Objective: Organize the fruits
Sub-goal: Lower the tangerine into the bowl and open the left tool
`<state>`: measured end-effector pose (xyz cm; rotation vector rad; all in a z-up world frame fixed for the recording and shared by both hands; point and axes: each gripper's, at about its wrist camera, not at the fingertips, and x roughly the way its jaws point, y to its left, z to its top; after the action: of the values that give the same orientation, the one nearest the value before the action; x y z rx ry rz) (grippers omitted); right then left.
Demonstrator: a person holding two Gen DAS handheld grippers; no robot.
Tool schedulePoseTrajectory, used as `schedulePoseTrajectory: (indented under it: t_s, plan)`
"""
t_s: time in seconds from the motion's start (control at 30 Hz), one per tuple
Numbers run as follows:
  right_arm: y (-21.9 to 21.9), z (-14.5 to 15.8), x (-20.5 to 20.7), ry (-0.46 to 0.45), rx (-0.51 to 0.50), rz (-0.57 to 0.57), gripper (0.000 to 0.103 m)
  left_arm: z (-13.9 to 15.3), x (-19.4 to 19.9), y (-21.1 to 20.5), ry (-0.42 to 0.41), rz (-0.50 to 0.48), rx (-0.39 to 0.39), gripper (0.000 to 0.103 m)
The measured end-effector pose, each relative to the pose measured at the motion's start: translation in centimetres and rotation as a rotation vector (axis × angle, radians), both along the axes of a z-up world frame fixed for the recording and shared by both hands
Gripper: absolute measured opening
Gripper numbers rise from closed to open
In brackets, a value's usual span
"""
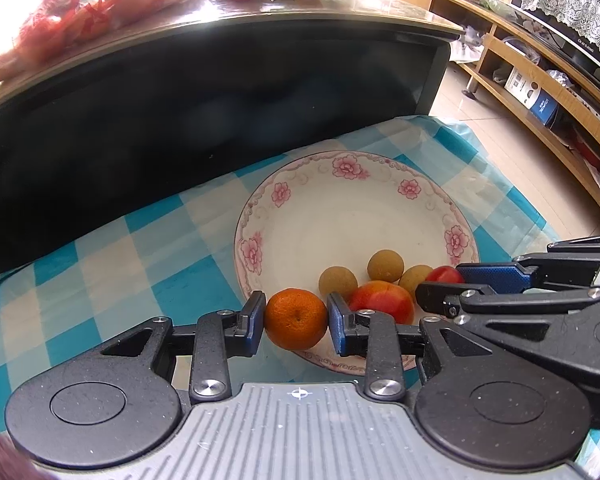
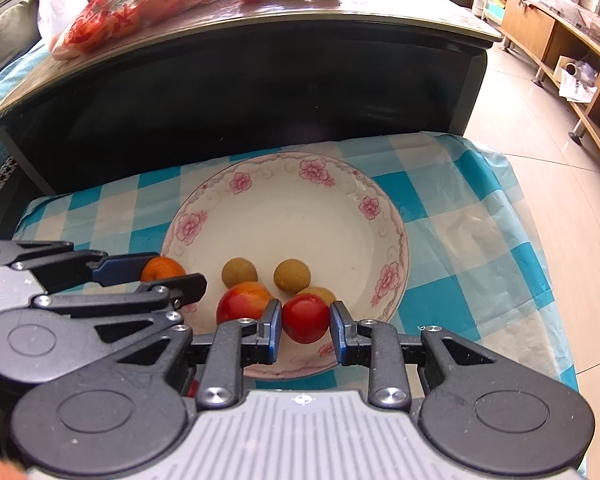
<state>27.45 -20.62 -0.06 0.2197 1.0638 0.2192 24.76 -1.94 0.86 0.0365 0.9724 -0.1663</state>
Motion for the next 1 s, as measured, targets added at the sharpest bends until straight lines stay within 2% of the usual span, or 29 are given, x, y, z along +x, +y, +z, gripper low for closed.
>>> schedulePoseTrajectory:
  t_s: [0.27,1.0]
  plan:
    - [-0.2,-0.4,0.5,0.003,0.002,-0.010,0.031,-0.4,0.1,-0.5,-0.004,-0.006,0.020,0.040]
    - [-0.9,-0.5,1.5,-0.005,0.042,-0.065,0.032,-0.4,0.7,-0.2,-0.010,0.023,-0.018,0.043]
